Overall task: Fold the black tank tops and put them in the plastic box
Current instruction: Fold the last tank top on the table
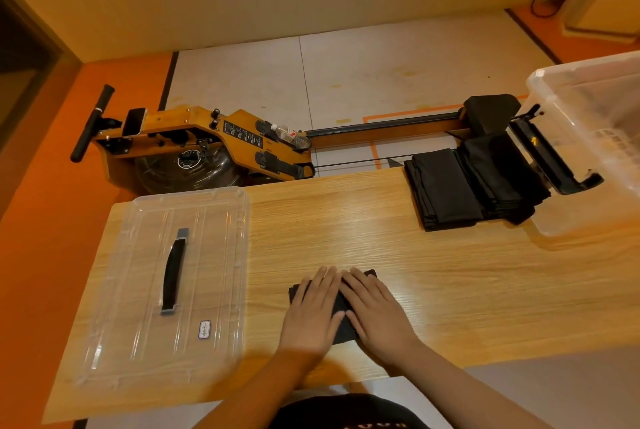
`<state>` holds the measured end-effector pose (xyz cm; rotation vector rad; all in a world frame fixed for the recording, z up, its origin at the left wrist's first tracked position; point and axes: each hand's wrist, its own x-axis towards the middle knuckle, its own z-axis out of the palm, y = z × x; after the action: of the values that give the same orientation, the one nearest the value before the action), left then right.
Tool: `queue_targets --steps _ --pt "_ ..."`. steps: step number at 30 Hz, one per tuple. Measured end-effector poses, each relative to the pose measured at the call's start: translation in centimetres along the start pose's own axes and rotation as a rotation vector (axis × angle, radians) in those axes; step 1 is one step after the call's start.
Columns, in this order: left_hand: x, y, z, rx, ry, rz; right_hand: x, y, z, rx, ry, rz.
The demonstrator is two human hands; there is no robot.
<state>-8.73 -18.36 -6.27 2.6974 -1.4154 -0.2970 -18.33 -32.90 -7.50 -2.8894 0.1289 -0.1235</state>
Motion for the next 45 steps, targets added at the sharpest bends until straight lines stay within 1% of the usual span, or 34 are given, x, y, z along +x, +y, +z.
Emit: queue_targets --steps 2,4,9,14,18,20,23,27,30,32,37,41,43,45 --pt "0.0 -0.9 0.7 0.013 -0.097 -0.035 -0.4 0.1 0.8 -0.018 -0.097 0.038" --pt "0.0 -1.3 0.8 0.012 -0.167 -0.062 -0.5 0.3 0.9 -0.015 -0.136 0.121" --pt "-0.1 -1.0 -0.1 -0.071 -0.208 -0.113 -0.5 -0.2 0.4 0.032 -0.236 0.202" --pt "-0.2 -1.1 0.0 -0.073 -0.156 -0.024 -0.7 0.0 0.3 0.063 -0.242 0.209" --pt "0.7 -0.6 -1.5 -0.041 -0.093 -0.013 0.0 -0.4 0.0 0.055 -0.154 0.199" --pt "1.8 -0.6 -2.3 -0.045 -0.120 0.002 0.8 -0.4 -0.2 0.052 -0.112 0.184" --pt "3.5 -0.9 -3.2 -0.081 -0.213 -0.085 1.9 0.2 -0.4 0.049 -0.056 0.124" --pt "5.4 -0.8 -4.1 -0.134 -0.413 -0.195 2.9 1.0 -1.2 0.036 -0.194 0.130" --pt "6.1 -0.7 -4.3 -0.139 -0.500 -0.230 3.5 1.0 -1.9 0.050 -0.275 0.104" --pt "6.4 -0.5 -4.1 -0.155 -0.535 -0.232 4.0 0.7 -2.2 0.042 -0.308 0.123" --pt "6.5 -0.8 -4.7 -0.165 -0.535 -0.162 4.2 0.5 -3.0 0.018 -0.342 0.099" --pt "6.8 -2.1 -5.9 -0.275 -0.519 -0.074 5.2 1.8 -5.0 0.035 -0.342 0.084" --pt "7.5 -2.7 -7.2 -0.365 -0.492 -0.063 6.2 2.4 -7.1 0.048 -0.302 0.098" --pt "8.7 -2.9 -9.0 -0.415 -0.388 -0.034 7.2 2.7 -9.3 0.057 -0.210 0.120"
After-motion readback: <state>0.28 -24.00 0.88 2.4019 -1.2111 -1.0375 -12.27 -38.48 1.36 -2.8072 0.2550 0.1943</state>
